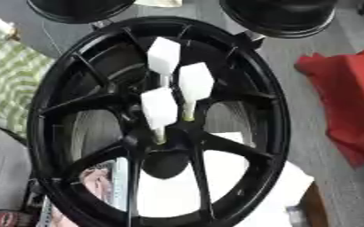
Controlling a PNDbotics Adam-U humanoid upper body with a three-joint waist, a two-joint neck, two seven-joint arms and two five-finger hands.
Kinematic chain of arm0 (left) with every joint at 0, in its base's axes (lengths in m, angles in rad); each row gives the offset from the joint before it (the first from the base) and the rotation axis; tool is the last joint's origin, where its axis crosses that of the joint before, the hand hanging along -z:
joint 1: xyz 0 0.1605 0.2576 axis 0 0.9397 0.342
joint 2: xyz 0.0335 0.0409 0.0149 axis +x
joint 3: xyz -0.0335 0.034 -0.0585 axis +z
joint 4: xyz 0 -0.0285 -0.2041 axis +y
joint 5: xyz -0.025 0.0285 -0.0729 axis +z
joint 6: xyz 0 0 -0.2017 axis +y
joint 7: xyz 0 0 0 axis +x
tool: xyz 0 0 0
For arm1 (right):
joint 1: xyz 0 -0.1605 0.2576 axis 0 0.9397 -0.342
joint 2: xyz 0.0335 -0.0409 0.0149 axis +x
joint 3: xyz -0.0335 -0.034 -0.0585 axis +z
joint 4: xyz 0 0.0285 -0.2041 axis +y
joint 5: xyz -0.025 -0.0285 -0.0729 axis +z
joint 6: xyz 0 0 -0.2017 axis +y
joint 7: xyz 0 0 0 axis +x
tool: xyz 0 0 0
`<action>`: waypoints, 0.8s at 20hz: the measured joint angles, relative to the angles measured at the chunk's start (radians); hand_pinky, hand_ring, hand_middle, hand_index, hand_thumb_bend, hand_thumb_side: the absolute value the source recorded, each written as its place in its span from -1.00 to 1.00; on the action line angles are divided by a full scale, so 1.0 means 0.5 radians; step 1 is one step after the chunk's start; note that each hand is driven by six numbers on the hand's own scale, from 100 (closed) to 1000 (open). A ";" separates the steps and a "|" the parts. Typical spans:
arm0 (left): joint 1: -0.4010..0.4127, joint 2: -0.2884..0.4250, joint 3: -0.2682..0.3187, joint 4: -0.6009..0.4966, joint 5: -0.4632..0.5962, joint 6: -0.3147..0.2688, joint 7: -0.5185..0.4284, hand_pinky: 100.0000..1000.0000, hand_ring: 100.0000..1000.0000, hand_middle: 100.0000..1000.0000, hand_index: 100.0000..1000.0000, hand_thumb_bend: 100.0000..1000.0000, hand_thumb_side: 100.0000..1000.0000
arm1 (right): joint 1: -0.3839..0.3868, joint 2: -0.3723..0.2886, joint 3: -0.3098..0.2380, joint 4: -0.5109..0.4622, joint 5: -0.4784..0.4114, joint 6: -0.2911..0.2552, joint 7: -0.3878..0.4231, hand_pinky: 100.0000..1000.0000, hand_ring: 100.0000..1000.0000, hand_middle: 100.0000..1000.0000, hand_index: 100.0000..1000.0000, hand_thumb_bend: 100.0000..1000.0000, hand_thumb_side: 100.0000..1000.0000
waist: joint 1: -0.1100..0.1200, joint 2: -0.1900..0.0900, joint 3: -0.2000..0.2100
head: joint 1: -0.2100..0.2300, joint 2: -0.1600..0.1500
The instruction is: Pull the pin out of the wheel hub.
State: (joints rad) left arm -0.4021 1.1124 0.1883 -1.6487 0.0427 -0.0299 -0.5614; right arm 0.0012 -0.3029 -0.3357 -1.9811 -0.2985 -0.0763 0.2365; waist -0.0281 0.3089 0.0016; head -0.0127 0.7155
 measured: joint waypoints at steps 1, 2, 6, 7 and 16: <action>0.031 -0.013 0.005 0.021 -0.029 -0.003 0.011 0.33 0.00 -0.24 -0.25 -1.00 -0.55 | -0.002 0.000 -0.003 0.000 -0.002 -0.001 -0.002 0.96 0.47 -0.10 0.10 -0.94 -0.89 | -0.004 0.000 0.000 | 0.002 0.000; 0.056 -0.029 0.010 0.038 -0.059 -0.007 0.019 0.34 0.01 -0.22 -0.22 -1.00 -0.55 | -0.002 0.001 -0.006 0.000 -0.005 -0.001 -0.004 0.96 0.47 -0.10 0.10 -0.94 -0.89 | -0.006 0.000 0.000 | 0.003 -0.001; 0.119 -0.084 0.015 0.075 -0.144 -0.016 0.019 0.51 0.30 0.20 0.61 -1.00 -0.32 | -0.002 0.016 -0.007 0.000 -0.007 -0.002 -0.011 0.95 0.46 -0.10 0.10 -0.95 -0.89 | -0.014 0.001 -0.001 | 0.005 -0.013; 0.132 -0.093 0.016 0.081 -0.165 -0.020 0.007 0.62 0.47 0.42 0.80 -1.00 0.15 | -0.002 0.018 -0.007 0.000 -0.007 -0.002 -0.012 0.95 0.46 -0.10 0.10 -0.95 -0.88 | -0.016 0.001 -0.001 | 0.006 -0.013; 0.171 -0.130 0.052 0.102 -0.279 -0.056 -0.074 0.74 0.63 0.62 0.91 -1.00 0.94 | -0.003 0.021 -0.007 0.000 -0.007 -0.006 -0.017 0.95 0.46 -0.10 0.10 -0.94 -0.89 | -0.031 0.002 0.011 | 0.010 -0.014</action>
State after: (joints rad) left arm -0.3165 1.0475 0.2143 -1.5977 -0.0971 -0.0579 -0.5982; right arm 0.0000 -0.2922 -0.3393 -1.9811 -0.3021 -0.0792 0.2279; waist -0.0436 0.3099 0.0071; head -0.0075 0.7084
